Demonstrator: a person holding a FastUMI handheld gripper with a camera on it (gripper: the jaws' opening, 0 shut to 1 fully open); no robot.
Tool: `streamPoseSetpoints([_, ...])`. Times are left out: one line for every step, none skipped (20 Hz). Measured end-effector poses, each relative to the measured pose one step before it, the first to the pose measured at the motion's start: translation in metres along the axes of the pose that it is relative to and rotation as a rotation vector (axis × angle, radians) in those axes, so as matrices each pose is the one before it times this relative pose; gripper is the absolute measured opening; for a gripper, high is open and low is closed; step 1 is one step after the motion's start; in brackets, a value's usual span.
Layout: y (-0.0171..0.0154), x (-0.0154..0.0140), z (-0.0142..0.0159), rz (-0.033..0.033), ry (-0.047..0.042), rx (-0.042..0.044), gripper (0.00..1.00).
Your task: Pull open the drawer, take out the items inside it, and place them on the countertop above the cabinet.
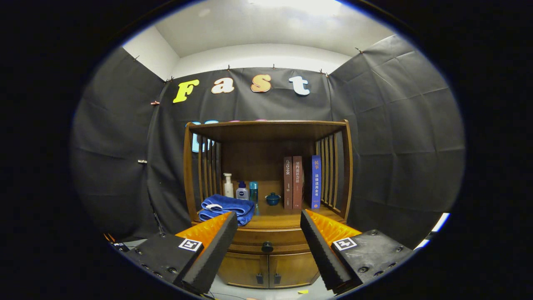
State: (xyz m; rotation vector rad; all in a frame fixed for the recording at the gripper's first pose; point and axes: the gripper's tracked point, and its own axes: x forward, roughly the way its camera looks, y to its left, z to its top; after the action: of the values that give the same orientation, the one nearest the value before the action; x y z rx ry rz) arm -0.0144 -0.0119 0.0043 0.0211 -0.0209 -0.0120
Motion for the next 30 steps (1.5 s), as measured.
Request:
streamPoseSetpoints([-0.00053,0.00053,-0.00163,-0.00159,0.00442,0.00088,0.98])
streamPoseSetpoints([-0.00038,0.00037,-0.0022,-0.00096,0.00486,-0.0004,0.98])
streamPoseSetpoints([-0.00001,0.00029,-0.00139,0.00113,0.00535,-0.00101,0.98])
streamPoseSetpoints([0.00086,0.00031,-0.00159,0.0029,0.00446,-0.00282,0.98])
streamPoseSetpoints([-0.00005,0.00136,-0.00163,0.00101,0.00244,-0.00471,0.98])
streamPoseSetpoints([0.00012,0.00242,-0.00177,-0.00016,0.00265,-0.0063,0.98])
streamPoseSetpoints([-0.00044,0.0031,-0.00302,-0.00241,0.00307,-0.00682,0.98])
streamPoseSetpoints([-0.00031,0.00369,-0.00303,-0.00111,0.00192,-0.00128,0.98])
streamPoseSetpoints([0.00033,0.00409,-0.003,0.00164,0.00239,0.00268,0.98])
streamPoseSetpoints([0.00105,0.00366,-0.00332,0.00213,0.00519,0.00362,0.98])
streamPoseSetpoints([0.00126,0.00553,-0.00561,0.00357,0.00979,0.00438,0.98])
streamPoseSetpoints([0.0,0.00555,-0.00752,0.00217,0.00927,0.00373,0.98])
streamPoseSetpoints([0.00123,0.00794,-0.00722,0.00202,0.00869,0.00276,0.98])
streamPoseSetpoints([0.00122,0.00912,-0.00745,0.00065,0.00816,0.00021,0.98])
streamPoseSetpoints([0.00113,0.00829,-0.00594,0.0028,0.00763,-0.00091,0.98])
streamPoseSetpoints([0.00172,0.01018,-0.00862,-0.00029,0.01118,-0.00139,0.98])
streamPoseSetpoints([0.00056,0.01013,-0.00996,0.00125,0.01655,-0.00081,0.98])
streamPoseSetpoints([0.00172,0.01132,-0.01053,0.00497,0.01555,0.00192,0.98])
streamPoseSetpoints([0.00148,0.01076,-0.0101,0.00461,0.0153,0.00429,0.99])
streamPoseSetpoints([0.00003,0.00969,-0.00963,0.00221,0.01482,0.0057,0.98])
streamPoseSetpoints([-0.00029,0.01041,-0.01037,0.00062,0.01498,0.00655,0.98])
streamPoseSetpoints([-0.00118,0.00993,-0.00988,-0.00211,0.01593,0.00364,0.98])
streamPoseSetpoints([-0.00161,0.0102,-0.0098,-0.00461,0.01334,-0.00061,0.99])
streamPoseSetpoints([-0.00263,0.00909,-0.01006,-0.00625,0.01524,-0.00407,0.99])
streamPoseSetpoints([-0.00278,0.00933,-0.01034,-0.00568,0.01708,-0.00437,0.98])
streamPoseSetpoints([-0.00188,0.00859,-0.01042,-0.00398,0.02149,-0.00152,0.99])
streamPoseSetpoints([-0.00065,0.01245,-0.01094,-0.00338,0.02317,0.00254,0.99])
streamPoseSetpoints([0.0005,0.00963,-0.01104,-0.00023,0.02508,0.00589,0.99])
streamPoseSetpoints([-0.00091,0.00493,-0.01016,-0.00299,0.02183,0.0067,0.99])
streamPoseSetpoints([0.00124,0.01103,-0.00914,0.00273,0.02075,0.00711,0.99])
